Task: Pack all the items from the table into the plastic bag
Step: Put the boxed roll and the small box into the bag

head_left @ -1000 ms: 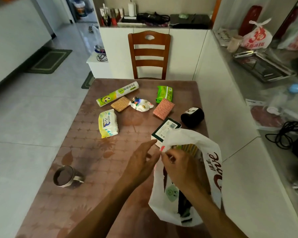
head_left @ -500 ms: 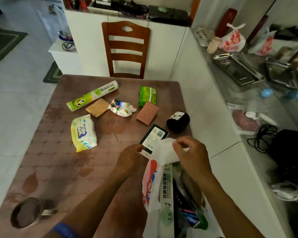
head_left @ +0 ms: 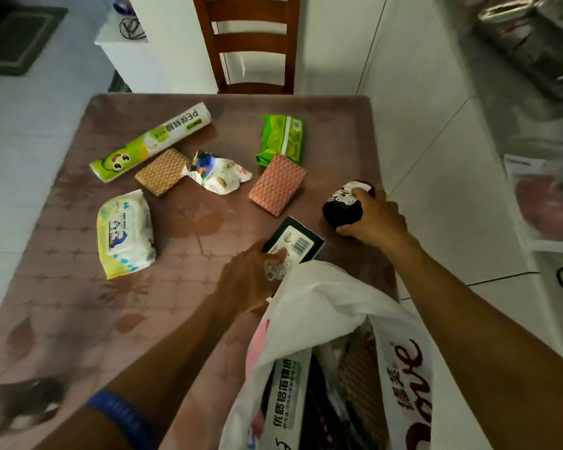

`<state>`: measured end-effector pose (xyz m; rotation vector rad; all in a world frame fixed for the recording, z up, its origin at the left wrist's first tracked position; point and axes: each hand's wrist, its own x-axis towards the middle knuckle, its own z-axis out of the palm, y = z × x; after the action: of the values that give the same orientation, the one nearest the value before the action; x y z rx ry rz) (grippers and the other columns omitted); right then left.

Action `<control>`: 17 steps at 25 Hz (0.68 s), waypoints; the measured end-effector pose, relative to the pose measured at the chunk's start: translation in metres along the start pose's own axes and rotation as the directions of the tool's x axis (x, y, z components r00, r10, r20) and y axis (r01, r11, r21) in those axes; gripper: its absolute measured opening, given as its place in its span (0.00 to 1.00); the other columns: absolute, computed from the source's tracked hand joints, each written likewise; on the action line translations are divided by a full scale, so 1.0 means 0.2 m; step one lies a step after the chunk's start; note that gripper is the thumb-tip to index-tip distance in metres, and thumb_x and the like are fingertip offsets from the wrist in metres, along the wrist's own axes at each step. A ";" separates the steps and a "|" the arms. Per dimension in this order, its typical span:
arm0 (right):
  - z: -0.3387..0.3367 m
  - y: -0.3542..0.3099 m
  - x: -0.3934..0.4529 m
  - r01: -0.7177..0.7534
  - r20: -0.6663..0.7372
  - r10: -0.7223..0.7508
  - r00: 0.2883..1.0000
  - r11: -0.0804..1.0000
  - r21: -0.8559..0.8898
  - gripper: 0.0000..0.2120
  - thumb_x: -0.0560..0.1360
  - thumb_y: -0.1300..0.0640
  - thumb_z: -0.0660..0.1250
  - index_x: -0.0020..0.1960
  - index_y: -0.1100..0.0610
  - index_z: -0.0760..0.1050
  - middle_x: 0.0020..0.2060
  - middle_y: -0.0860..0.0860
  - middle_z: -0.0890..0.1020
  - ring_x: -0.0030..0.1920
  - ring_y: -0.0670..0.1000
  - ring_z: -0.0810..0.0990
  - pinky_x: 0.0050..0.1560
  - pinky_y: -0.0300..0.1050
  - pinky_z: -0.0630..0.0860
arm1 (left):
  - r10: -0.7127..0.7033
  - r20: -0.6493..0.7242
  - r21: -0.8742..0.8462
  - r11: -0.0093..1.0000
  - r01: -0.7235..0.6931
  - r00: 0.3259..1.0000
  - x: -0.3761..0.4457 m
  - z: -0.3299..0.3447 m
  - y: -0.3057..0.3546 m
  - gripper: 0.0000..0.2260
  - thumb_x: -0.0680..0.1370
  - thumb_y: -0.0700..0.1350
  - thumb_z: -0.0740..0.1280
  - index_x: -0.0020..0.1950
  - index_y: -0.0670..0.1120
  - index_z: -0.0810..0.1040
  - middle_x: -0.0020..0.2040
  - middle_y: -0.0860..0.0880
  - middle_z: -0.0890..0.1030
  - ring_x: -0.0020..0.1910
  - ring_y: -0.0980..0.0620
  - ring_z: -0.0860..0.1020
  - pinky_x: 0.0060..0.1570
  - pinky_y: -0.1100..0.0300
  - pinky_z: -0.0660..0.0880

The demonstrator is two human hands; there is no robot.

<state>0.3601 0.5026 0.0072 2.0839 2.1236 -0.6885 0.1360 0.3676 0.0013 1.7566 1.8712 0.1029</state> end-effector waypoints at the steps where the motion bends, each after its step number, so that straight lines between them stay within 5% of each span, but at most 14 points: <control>1: 0.04 0.02 0.04 -0.010 0.003 0.010 1.000 1.000 0.017 0.40 0.64 0.44 0.76 0.71 0.46 0.59 0.71 0.58 0.62 0.66 0.65 0.66 0.64 0.60 0.68 | -0.008 0.004 -0.009 1.000 0.008 1.000 0.00 0.01 -0.01 0.30 0.73 0.56 0.71 0.73 0.54 0.65 0.71 0.51 0.71 0.63 0.49 0.76 0.55 0.56 0.77; 6: -0.03 0.07 -0.03 -0.099 0.010 0.106 0.994 0.885 0.456 0.33 0.61 0.48 0.77 0.61 0.47 0.65 0.62 0.56 0.69 0.58 0.58 0.74 0.49 0.48 0.75 | -0.039 -0.043 -0.016 0.999 0.038 0.998 0.01 0.02 0.01 0.31 0.73 0.59 0.70 0.73 0.53 0.64 0.68 0.52 0.75 0.58 0.49 0.79 0.51 0.56 0.78; 9: -0.16 0.09 -0.40 -0.046 -0.076 0.195 0.978 0.555 0.830 0.26 0.65 0.49 0.76 0.58 0.44 0.69 0.60 0.49 0.74 0.56 0.52 0.76 0.45 0.46 0.78 | -0.056 -0.021 -0.036 0.998 0.055 0.998 -0.01 0.00 0.00 0.30 0.73 0.59 0.70 0.72 0.54 0.67 0.67 0.52 0.76 0.58 0.48 0.79 0.51 0.55 0.77; 13: -0.20 0.10 -1.10 -0.022 0.003 0.158 0.987 0.117 0.993 0.22 0.66 0.52 0.75 0.56 0.43 0.72 0.55 0.44 0.80 0.49 0.47 0.84 0.47 0.51 0.81 | -0.102 0.199 -0.263 0.952 0.153 0.975 -0.03 -0.15 0.02 0.20 0.74 0.54 0.70 0.66 0.54 0.75 0.67 0.52 0.74 0.61 0.49 0.75 0.59 0.55 0.73; 15: -0.16 0.09 -1.40 -0.033 0.026 0.094 0.995 0.070 0.997 0.28 0.60 0.53 0.77 0.58 0.44 0.73 0.53 0.44 0.82 0.48 0.46 0.85 0.44 0.47 0.81 | -0.134 0.101 -0.481 0.861 0.167 0.986 -0.18 -0.28 0.10 0.11 0.76 0.52 0.68 0.56 0.49 0.82 0.61 0.52 0.78 0.56 0.51 0.77 0.51 0.58 0.73; 17: -0.10 0.06 -1.59 -0.073 0.073 0.002 0.997 0.062 0.995 0.30 0.57 0.53 0.79 0.56 0.45 0.74 0.49 0.45 0.84 0.47 0.48 0.85 0.40 0.43 0.81 | 0.062 -0.149 -0.529 0.838 -0.133 0.987 -0.46 -0.37 0.16 0.09 0.75 0.53 0.69 0.40 0.50 0.82 0.59 0.53 0.79 0.58 0.53 0.76 0.52 0.58 0.72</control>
<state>0.3978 0.2140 0.1391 2.3558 1.4563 -2.8694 0.1292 0.3085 0.1080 1.4666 1.6187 0.7260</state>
